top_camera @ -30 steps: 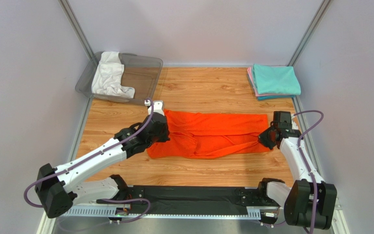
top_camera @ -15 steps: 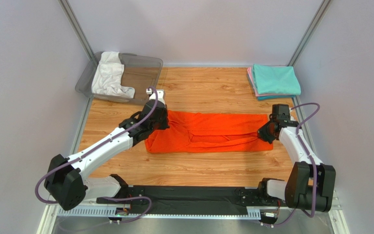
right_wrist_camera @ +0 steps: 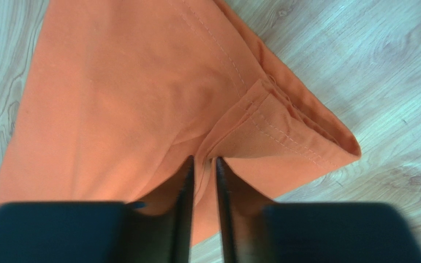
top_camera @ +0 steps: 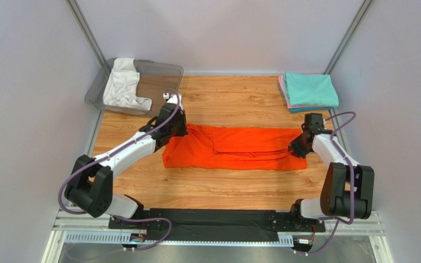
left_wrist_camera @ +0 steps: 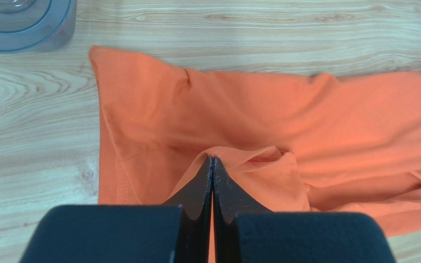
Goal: Fold and stack the t-shirts
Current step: Fold the tshirt
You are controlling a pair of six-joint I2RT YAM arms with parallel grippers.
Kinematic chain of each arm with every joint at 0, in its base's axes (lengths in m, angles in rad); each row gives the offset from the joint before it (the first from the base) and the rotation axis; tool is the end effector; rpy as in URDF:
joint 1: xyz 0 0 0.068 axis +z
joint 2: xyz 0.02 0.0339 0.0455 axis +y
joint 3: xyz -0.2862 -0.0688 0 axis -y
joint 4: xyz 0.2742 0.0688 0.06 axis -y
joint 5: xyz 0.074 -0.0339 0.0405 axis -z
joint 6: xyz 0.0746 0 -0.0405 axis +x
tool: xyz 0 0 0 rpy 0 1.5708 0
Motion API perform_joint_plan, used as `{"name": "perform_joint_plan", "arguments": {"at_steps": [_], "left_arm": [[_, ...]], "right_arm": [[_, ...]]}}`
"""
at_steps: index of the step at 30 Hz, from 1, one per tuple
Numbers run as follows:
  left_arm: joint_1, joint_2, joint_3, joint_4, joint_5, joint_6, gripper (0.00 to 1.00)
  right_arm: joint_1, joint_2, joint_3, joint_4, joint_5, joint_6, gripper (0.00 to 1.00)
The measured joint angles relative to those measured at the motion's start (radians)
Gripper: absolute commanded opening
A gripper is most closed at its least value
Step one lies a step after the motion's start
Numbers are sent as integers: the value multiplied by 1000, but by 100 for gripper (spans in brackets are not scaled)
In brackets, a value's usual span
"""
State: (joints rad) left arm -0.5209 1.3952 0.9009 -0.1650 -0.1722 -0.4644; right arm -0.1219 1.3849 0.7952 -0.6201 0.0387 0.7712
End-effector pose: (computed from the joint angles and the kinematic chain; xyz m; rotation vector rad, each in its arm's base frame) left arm 0.3155 -0.1663 0.2277 -0.0315 2.2412 -0.3488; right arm 0.2784 -0.0370 0.1532 1.2117 2.5078 0.1110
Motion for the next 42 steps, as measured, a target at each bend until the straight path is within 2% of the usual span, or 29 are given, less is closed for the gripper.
{"name": "perform_joint_plan", "arguments": {"at_steps": [1,4,6,8,9,10,11,12,13,14,15,16,21,27,31,35,39,42], "left_arm": [[12,14,3,7,11,0,0],[39,68,25,29,41,0,0],[44,112,48,43,54,0,4],[49,162,85,42,61,-3,9],[51,192,110,34,60,-8,16],[55,219,134,25,56,-16,42],[60,243,158,6,47,-23,58],[65,262,182,-17,35,-39,69],[69,272,198,-37,26,-56,85],[72,277,211,-55,20,-66,88],[76,278,219,-66,15,-83,93],[79,276,224,-76,16,-95,98],[79,242,218,-97,69,-129,100],[43,156,146,-73,169,-169,100],[0,179,119,-58,220,-208,100],[-9,262,119,-30,245,-238,100],[-7,417,208,-47,244,-246,100],[-5,490,322,-76,235,-250,100]], "right_arm": [[-2,6,4,2,3,-1,31],[-5,22,18,10,13,-5,32],[-6,28,27,14,24,-5,36],[-6,30,32,17,37,-6,45],[-7,30,35,18,41,-6,53],[-9,30,37,18,43,-6,57],[-11,29,40,18,47,-9,65],[-12,28,44,17,50,-12,78],[-13,25,48,15,51,-16,85],[-13,20,53,14,53,-25,88],[-13,16,59,10,56,-35,98],[-13,10,71,2,56,-43,100],[-13,-39,114,0,26,-95,100],[2,-49,124,18,-78,-169,100],[51,68,197,28,-99,-221,100],[97,257,312,61,-101,-250,100],[107,388,358,86,-101,-257,100],[108,417,355,93,-102,-256,100]]}}
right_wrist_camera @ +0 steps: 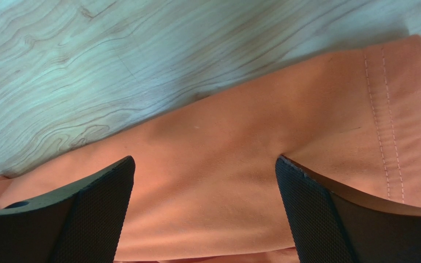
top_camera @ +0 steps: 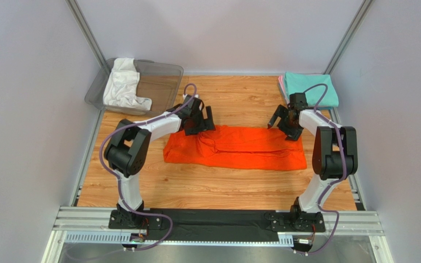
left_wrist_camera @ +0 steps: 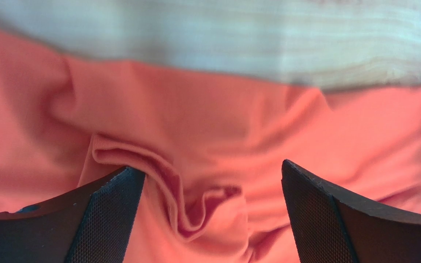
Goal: Fold and stack the t-shirts
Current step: Fold the tshirt
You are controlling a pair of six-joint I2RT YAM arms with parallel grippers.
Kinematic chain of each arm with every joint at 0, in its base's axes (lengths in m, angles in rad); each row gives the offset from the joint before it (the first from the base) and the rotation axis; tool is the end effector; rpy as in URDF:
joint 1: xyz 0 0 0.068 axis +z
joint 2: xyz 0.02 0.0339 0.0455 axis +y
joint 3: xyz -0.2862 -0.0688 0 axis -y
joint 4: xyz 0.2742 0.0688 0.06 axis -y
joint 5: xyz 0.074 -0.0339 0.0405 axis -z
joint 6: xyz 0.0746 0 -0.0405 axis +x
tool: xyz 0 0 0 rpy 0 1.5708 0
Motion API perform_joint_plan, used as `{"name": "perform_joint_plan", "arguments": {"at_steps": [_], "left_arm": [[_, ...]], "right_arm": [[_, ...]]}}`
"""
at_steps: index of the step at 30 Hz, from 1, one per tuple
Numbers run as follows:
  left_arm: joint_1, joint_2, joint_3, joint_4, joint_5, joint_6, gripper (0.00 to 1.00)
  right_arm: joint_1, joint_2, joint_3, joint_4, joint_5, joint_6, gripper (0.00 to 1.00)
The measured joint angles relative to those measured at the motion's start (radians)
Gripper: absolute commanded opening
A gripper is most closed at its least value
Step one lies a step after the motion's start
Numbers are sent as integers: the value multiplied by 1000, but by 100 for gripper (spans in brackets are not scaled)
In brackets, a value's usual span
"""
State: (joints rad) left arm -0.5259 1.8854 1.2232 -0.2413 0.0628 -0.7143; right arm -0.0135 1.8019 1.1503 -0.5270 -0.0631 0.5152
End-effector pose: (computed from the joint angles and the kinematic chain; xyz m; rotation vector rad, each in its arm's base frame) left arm 0.3899 -0.2317 0.1478 -0.2141 2.5636 -0.5839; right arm 0.3967 -0.0007 0.1363 0.7067 2.6771 0.2212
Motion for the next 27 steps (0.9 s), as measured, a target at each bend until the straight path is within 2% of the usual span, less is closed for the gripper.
{"name": "perform_joint_plan", "arguments": {"at_steps": [4,11,17,20,23,27], "left_arm": [[0,119,159,-71,-5,2,100],[1,282,422,-197,-3,-6,100],[0,399,623,-294,37,-7,100],[-5,449,708,-320,62,-8,100],[-19,508,801,-333,86,-14,100],[-46,588,926,-334,131,-30,100]], "right_arm": [[15,-49,-76,51,3,10,100],[143,-306,-349,24,-8,61,100],[412,-576,-560,-67,-72,167,100],[594,-669,-625,-73,-146,211,100],[765,-712,-660,-70,-237,230,100],[919,-704,-660,-17,-335,230,100]]}}
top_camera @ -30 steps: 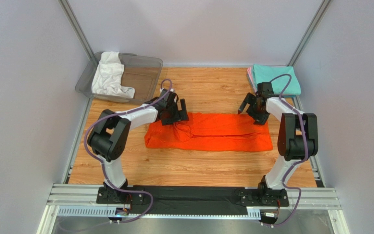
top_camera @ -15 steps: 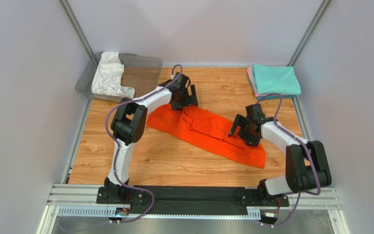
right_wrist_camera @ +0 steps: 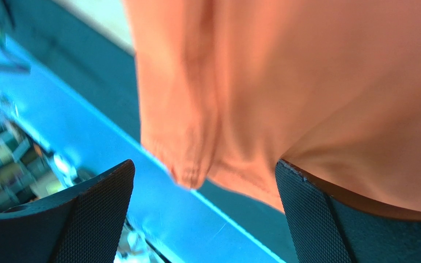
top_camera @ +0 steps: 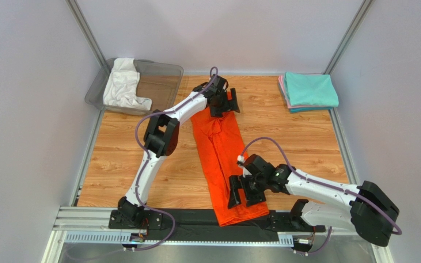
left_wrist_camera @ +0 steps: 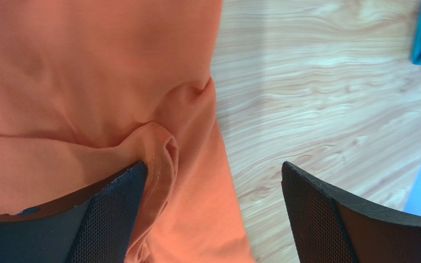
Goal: Fold and stack the t-shirts
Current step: Fold the tshirt
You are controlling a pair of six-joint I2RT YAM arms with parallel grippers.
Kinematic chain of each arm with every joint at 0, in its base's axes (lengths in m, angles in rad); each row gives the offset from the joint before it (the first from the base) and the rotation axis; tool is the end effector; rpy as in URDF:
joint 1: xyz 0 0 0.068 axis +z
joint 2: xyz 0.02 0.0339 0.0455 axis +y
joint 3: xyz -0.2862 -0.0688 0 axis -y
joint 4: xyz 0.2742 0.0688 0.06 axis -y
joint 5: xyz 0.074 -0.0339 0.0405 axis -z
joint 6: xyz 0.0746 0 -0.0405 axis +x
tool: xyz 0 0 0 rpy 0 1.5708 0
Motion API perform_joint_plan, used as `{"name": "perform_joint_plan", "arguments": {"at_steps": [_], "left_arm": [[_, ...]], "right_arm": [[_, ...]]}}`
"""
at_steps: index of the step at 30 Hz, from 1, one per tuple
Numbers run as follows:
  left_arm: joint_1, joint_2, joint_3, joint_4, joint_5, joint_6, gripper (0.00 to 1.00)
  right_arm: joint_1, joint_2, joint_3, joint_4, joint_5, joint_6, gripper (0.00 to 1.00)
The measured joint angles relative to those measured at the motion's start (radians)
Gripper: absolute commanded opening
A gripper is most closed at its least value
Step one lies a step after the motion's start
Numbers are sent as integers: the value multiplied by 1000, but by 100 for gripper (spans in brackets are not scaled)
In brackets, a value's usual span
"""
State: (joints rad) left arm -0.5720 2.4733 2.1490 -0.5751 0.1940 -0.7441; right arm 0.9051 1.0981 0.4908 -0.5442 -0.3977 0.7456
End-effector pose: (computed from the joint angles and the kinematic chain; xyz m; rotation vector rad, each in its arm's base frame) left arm 0.5095 -0.3451 0.1451 -0.1367 2.6200 -0.7613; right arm 0.1053 0.1808 0.1307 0.3679 -2.9856 -0.8807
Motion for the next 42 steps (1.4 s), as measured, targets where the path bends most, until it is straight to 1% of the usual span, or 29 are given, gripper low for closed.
{"name": "perform_joint_plan", "arguments": {"at_steps": [2,4,9,12,15,19,21,25,28,31,33,34,37,42], "left_arm": [[-12,34,49,3,26,-12,100],[-22,60,90,8,50,-21,100],[-28,77,105,41,98,-34,100],[-28,86,105,82,120,-35,100],[-29,112,122,143,138,-44,100],[-29,176,206,209,169,-58,100],[-29,182,212,222,182,-55,100],[-32,159,211,212,167,-8,100],[-37,88,196,192,142,38,100],[-40,-54,161,181,141,84,100],[-42,-197,77,189,147,111,100],[-45,-301,3,193,145,127,100],[-61,-647,-276,228,109,176,100],[-94,-1228,-875,370,15,192,100]], "right_arm": [[56,18,11,30,-33,-11,100],[85,43,37,49,-54,-26,100],[94,54,92,80,-74,-58,100],[95,43,126,48,-32,-73,100],[90,-11,182,-20,80,-89,100],[34,-138,252,-87,249,-90,100],[3,-208,262,-103,333,-87,100],[-42,-303,263,-145,453,-87,100],[-73,-333,271,-172,510,-88,100],[-107,-327,288,-182,543,-88,100],[-136,-313,296,-182,560,-90,100],[-158,-299,300,-181,564,-93,100],[-238,-229,322,-174,560,-116,100],[-388,-48,364,-100,497,-157,100]]}}
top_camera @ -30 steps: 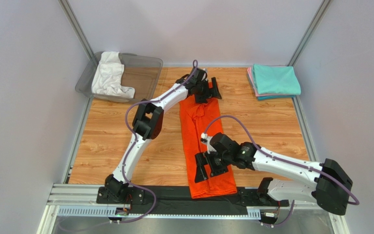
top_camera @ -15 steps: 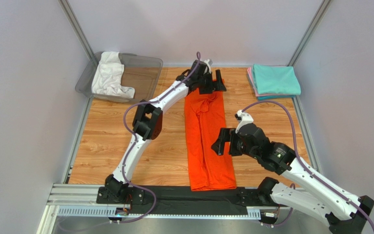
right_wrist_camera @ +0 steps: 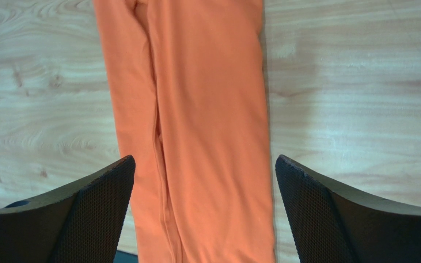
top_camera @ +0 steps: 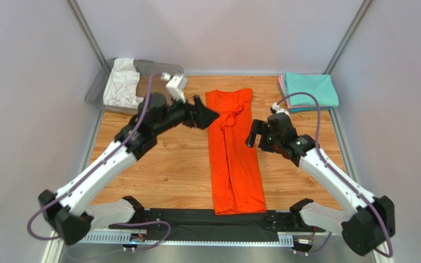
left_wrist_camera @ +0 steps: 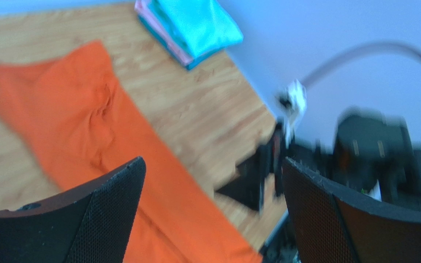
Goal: Fold and stack the t-shirts
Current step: Fold the tshirt
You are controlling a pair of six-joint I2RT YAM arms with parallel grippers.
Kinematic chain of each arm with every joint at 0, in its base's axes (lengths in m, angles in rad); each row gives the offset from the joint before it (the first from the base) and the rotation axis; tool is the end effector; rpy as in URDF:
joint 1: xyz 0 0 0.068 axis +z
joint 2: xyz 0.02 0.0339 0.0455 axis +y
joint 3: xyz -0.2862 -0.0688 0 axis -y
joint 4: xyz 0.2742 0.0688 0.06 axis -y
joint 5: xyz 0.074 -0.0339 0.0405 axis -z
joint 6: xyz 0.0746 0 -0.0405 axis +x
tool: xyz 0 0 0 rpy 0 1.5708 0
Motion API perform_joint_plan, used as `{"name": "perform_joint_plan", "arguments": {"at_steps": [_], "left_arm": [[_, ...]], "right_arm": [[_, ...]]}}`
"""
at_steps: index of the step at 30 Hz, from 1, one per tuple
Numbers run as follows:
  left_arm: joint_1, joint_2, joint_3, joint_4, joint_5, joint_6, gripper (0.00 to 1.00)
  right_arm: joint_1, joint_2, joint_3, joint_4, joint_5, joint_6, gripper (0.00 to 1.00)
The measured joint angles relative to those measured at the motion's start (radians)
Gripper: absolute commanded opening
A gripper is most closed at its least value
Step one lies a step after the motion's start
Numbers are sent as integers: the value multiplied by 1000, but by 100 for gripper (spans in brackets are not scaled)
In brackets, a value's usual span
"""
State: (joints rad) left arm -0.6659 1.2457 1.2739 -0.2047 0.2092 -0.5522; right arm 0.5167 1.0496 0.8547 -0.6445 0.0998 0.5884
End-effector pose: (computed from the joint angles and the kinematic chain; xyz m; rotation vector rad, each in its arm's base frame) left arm 0.2623 -0.2257 0.4266 0.2692 1.8497 -1.0524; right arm 0.2272 0.1206 0.2571 0.1342 2.4381 0.3869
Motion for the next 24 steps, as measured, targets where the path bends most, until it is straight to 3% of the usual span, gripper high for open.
{"name": "perform_joint_plan", "arguments": {"at_steps": [4,10,15,16,19,24], "left_arm": [[5,-272,-385,2,-48,-25,100],[5,-470,-670,-167,-207,-92,100],[6,-623,-693,-203,-347,-105,100],[6,-639,-694,-202,-368,-109,100],[6,-655,-704,-195,-427,-121,100],[6,-600,-722,-196,-484,-119,100]], "right_arm": [[-74,208,88,72,-47,-28,90],[-92,525,303,132,-126,-127,72],[-90,722,443,164,-139,-178,60],[-90,758,464,170,-143,-187,52],[-90,840,511,172,-154,-205,44],[-90,927,568,174,-162,-222,42]]}}
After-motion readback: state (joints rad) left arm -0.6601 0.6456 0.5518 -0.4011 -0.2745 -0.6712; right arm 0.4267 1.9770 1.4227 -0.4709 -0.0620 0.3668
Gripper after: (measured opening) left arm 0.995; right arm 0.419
